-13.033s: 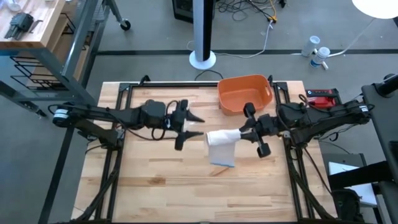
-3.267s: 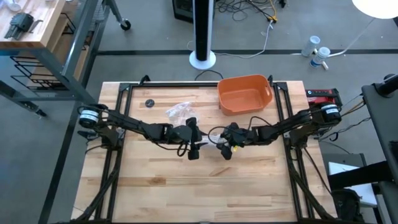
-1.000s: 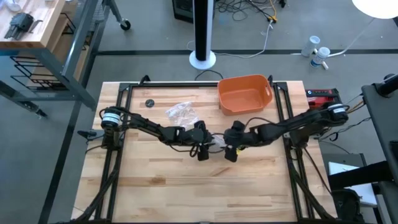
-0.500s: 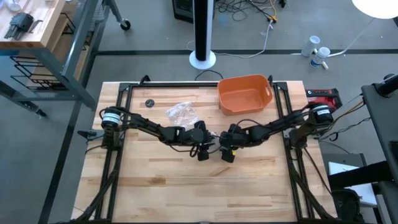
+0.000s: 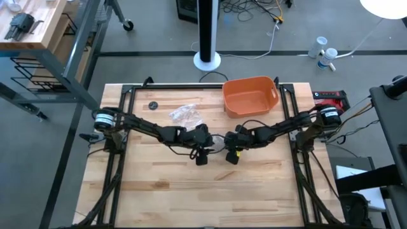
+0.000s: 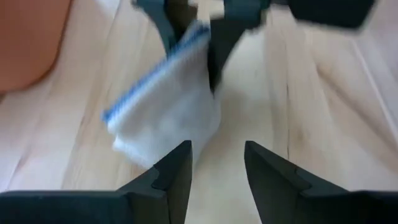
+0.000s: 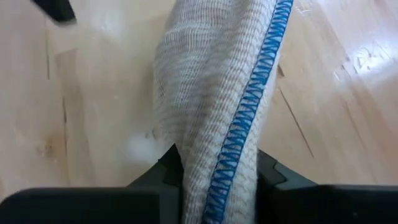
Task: Roll bandage
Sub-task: Put the rolled brown bandage into the transparent zip bag
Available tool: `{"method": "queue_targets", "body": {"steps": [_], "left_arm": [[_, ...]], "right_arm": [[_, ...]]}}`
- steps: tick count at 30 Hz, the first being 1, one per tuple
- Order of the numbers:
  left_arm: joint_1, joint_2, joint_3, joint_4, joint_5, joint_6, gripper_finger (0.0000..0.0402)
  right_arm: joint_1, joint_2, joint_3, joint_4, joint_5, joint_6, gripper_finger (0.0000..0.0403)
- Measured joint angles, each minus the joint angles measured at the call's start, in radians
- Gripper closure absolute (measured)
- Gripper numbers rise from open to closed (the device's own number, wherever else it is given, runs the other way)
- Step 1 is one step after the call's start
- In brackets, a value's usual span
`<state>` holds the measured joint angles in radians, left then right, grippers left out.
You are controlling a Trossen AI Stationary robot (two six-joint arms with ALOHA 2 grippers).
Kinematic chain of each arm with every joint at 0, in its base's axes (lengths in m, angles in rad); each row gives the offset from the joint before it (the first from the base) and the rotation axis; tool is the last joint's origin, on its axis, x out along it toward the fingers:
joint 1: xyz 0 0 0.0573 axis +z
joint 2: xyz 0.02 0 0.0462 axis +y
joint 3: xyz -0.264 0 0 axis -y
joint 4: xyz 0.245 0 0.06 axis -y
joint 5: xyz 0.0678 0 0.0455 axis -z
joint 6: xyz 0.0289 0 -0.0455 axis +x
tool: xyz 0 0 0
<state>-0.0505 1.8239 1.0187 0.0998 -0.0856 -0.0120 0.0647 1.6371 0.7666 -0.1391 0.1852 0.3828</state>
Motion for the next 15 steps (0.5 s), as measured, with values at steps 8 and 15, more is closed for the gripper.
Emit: {"method": "queue_targets", "body": {"steps": [8, 15], "left_arm": [[0.006, -0.151, -0.101, -0.143, -0.006, -0.001, 0.0279], [0.005, -0.347, -0.249, -0.098, 0.038, -0.006, 0.0298]], "right_arm": [[0.026, -0.142, -0.044, 0.0, 0.032, 0.009, 0.0322], [0.024, -0.398, -0.116, 0.017, 0.041, 0.028, 0.0322]]}}
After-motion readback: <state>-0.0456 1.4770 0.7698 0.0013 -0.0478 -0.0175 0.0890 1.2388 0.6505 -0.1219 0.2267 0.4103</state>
